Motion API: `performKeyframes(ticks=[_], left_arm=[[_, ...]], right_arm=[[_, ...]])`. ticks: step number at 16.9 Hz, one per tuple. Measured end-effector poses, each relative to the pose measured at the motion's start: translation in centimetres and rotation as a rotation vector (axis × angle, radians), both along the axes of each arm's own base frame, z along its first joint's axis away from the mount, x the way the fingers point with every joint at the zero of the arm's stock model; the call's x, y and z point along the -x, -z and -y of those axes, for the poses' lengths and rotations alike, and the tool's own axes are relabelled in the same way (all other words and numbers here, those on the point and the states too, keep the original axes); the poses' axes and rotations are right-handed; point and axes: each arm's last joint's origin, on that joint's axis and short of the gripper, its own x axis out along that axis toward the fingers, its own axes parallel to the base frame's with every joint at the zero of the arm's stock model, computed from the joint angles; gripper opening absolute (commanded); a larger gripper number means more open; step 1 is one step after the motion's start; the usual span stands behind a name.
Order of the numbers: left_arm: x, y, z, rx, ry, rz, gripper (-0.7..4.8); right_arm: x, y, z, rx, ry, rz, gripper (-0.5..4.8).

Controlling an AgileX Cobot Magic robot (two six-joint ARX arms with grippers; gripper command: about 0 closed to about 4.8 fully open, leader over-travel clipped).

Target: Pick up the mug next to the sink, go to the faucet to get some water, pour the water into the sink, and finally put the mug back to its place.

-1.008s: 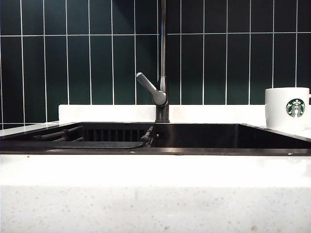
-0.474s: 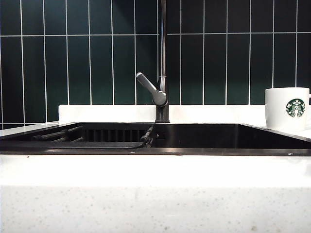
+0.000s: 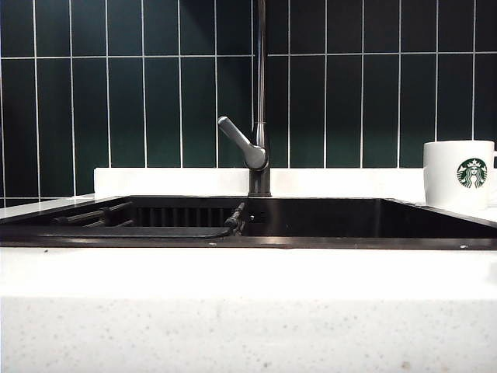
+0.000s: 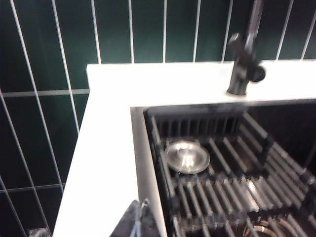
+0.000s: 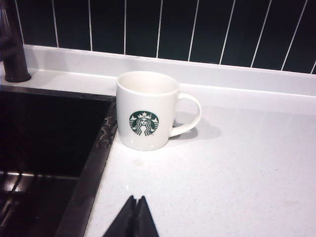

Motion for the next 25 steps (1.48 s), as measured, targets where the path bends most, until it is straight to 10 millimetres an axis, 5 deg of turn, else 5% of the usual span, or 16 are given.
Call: performKeyframes(ticks=[5, 10, 14, 21, 25], left_arm=[[-0.9, 2.8, 0.3, -0.005, 0.033, 0.033, -0.06], [-0.9, 2.7, 0.4, -0.037, 0.084, 0.055, -0.06], [-0.9, 3.2, 0.2, -0.076, 0.021, 0.009, -0.06], [-1.0, 3.2, 0.0, -0.106, -0.047, 0.014, -0.06], [-0.8, 4.8, 0.0, -0.012, -0.040, -0.179, -0.06]], right_arm=[[-0.6, 2.4, -0.5, 0.004, -0.133, -0.033, -0.02], [-0.6, 2.5, -0.8, 0.002, -0.225, -0.045, -0.02], [-0.6, 2.6, -0.2, 0.060, -0.048, -0.065, -0.02], [-0.6, 2.5, -0.2, 0.091, -0.029, -0.055, -0.01], [-0.6, 2.8, -0.2, 0.086, -0.033, -0.081, -0.01]])
